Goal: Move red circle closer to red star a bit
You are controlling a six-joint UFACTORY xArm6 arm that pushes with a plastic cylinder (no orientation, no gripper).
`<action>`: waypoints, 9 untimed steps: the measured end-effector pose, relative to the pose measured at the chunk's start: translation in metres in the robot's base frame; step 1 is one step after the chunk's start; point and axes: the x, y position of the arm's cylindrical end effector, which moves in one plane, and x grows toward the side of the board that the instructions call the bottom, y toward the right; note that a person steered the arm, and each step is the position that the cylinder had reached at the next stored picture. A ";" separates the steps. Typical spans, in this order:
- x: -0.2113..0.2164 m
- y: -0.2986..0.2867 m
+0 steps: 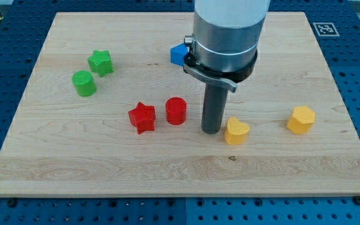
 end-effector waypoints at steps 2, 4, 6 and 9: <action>-0.010 0.000; -0.010 -0.026; -0.010 -0.030; -0.050 -0.050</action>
